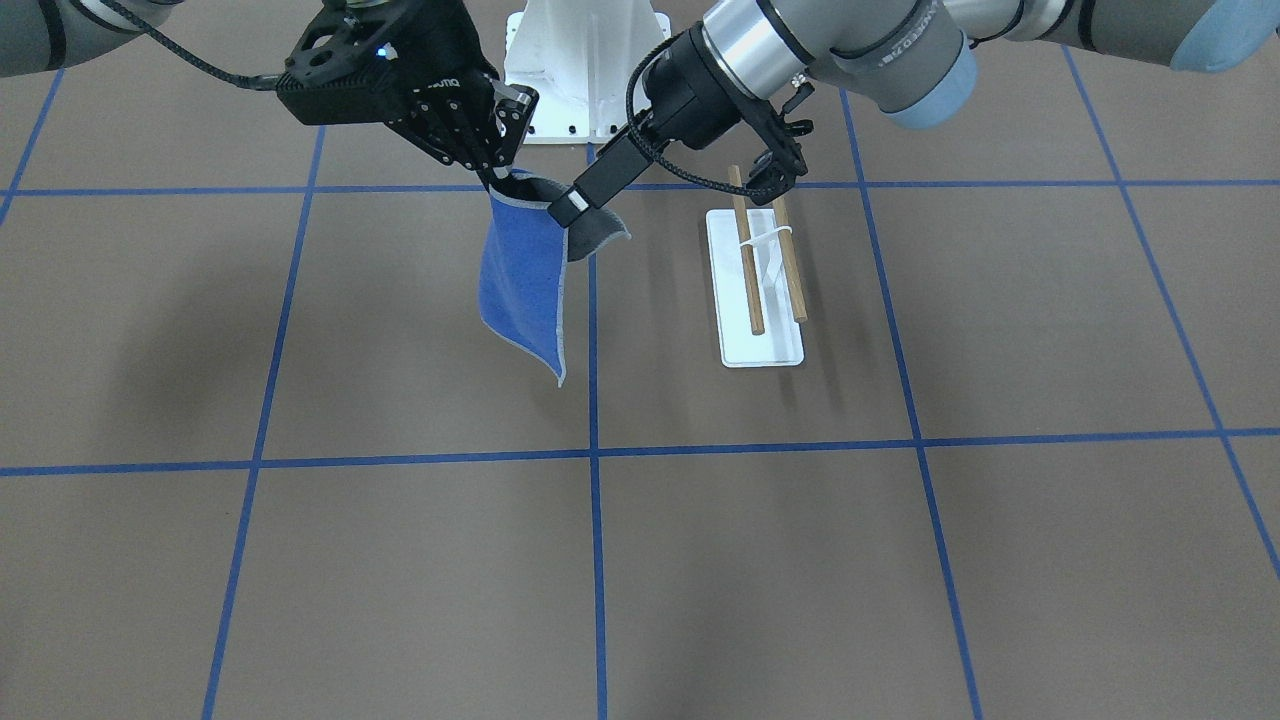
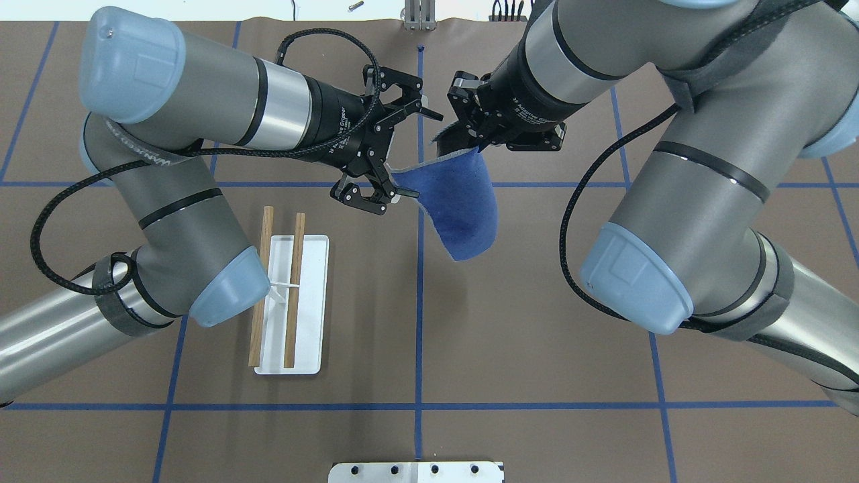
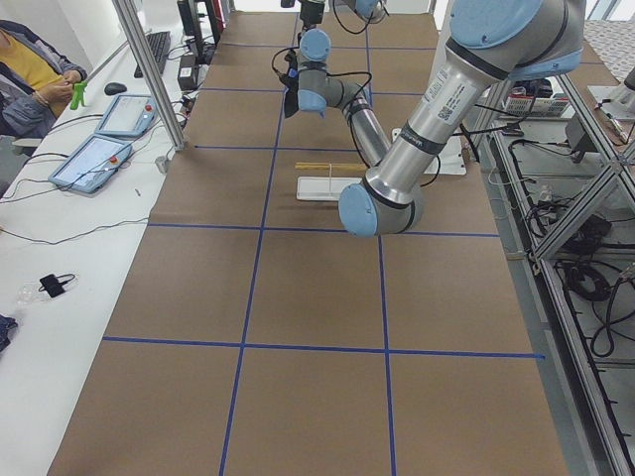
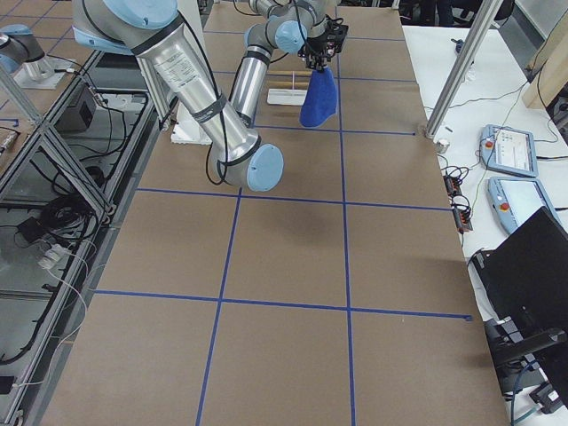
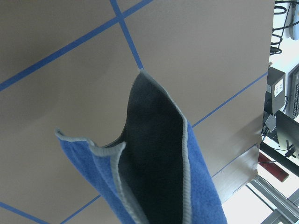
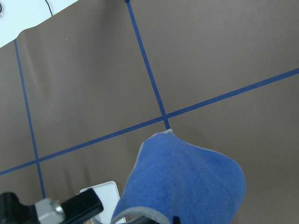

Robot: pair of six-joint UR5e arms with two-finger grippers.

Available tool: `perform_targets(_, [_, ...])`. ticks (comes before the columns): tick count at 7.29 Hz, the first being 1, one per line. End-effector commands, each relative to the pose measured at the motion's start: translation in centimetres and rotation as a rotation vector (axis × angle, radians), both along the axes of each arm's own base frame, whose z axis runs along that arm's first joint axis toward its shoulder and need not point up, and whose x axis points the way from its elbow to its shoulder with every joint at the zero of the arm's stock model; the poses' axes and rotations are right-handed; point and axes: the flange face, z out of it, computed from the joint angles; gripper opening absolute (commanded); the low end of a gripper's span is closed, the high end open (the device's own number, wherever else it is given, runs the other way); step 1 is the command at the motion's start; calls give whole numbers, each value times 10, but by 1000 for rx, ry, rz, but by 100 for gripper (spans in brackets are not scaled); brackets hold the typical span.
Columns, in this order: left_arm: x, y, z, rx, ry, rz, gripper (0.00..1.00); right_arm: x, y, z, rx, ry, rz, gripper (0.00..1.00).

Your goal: Hang towel on rack

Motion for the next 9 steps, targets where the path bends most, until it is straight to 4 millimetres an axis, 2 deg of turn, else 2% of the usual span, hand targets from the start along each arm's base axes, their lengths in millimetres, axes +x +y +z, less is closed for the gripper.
perform_targets(1, [4,-1,2,-5,-5,-1,81,0,6,-5,3,-11,4,0])
perform_targets(2, [5,-2,2,-7,-6,-1,63,-1,6,-6,-5,-14,9,0])
perform_targets(4, [4,-1,-1,-6,-2,1,0,0,5,-5,-5,-12,13,0])
perform_targets(6, [4,-1,-1,2,-4,1,0,-1,6,-5,-5,-11,12,0])
perform_targets(7, [5,-1,-1,3,-4,2,0,-1,6,-6,-1,-13,11,14])
perform_targets(8, [4,-2,0,20,-9,0,0,-1,6,-6,-1,-13,11,22])
perform_targets(9, [5,-2,1,27,-12,0,0,3,8,-5,4,-16,13,99])
